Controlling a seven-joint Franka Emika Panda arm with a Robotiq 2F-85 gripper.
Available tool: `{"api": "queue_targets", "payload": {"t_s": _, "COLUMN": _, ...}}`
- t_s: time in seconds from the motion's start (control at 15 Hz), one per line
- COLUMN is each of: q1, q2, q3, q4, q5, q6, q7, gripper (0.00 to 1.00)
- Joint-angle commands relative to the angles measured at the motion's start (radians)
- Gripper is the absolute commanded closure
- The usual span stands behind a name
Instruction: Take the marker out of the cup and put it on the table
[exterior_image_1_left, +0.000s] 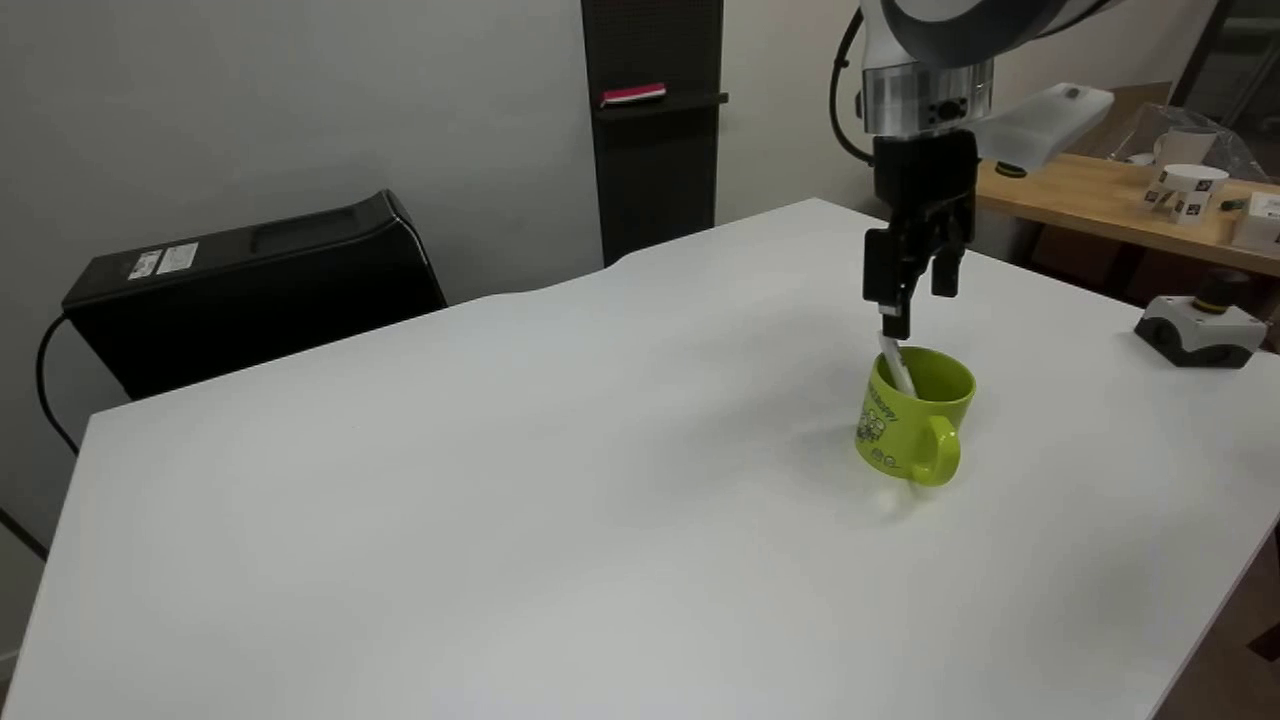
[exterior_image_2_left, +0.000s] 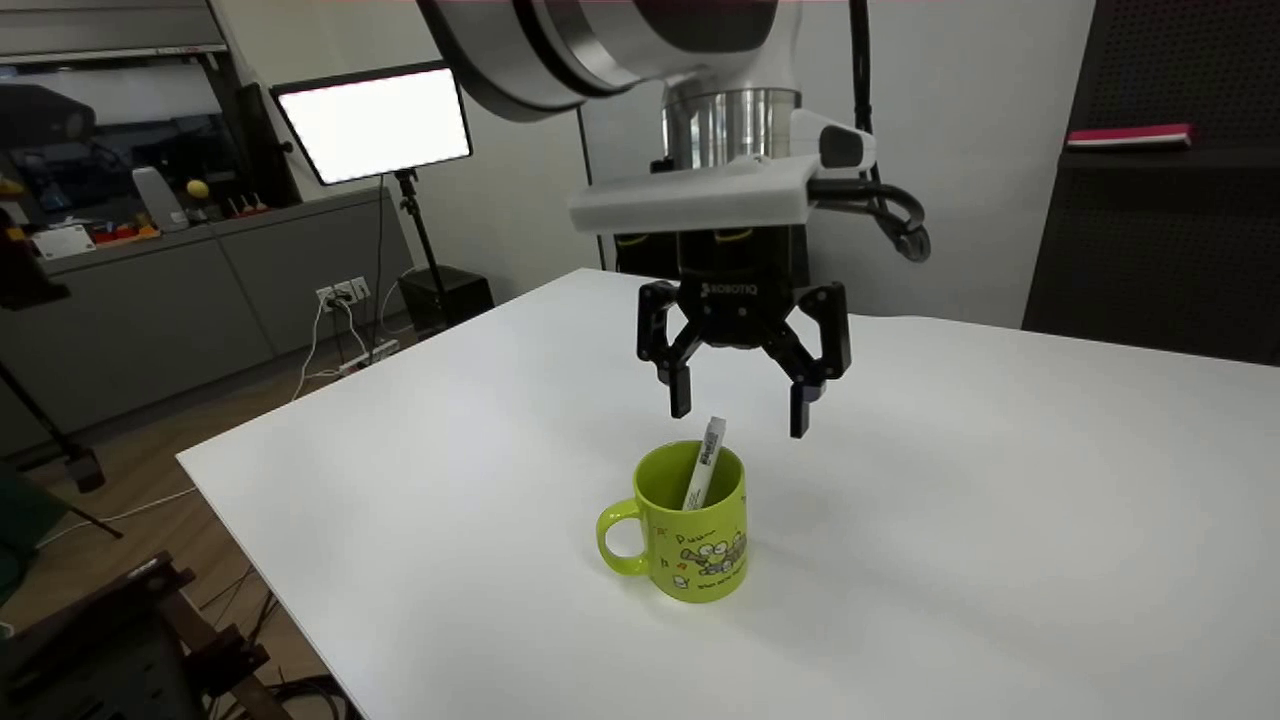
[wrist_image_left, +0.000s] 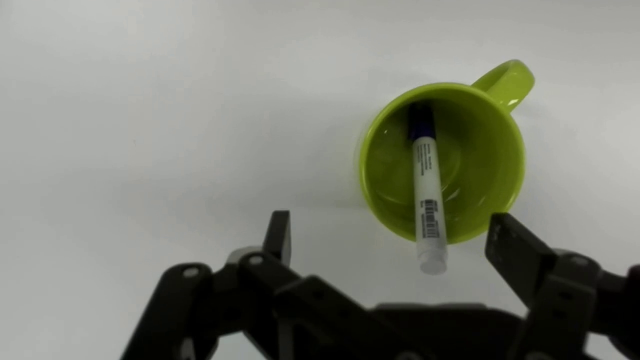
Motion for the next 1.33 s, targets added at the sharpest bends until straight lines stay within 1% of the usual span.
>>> {"api": "queue_targets", "payload": {"t_s": 0.0, "q1": -0.005, "q2": 0.000, "q3": 0.007, "q4": 0.002, "q5": -0.003, "q6": -0.004, "q7": 0.000, "gripper": 0.00}}
{"api": "queue_targets", "payload": {"t_s": 0.87, "q1": -0.007, "q2": 0.002, "q3": 0.007, "q4": 0.000, "q5": -0.002, "q6": -0.003, "q7": -0.003, "gripper": 0.00}}
{"api": "queue_targets", "payload": {"t_s": 1.27, "q1": 0.002, "q2": 0.029, "q3": 0.005, "q4": 0.018, "q5": -0.009, "q6": -0.008, "q7": 0.014, "gripper": 0.00}}
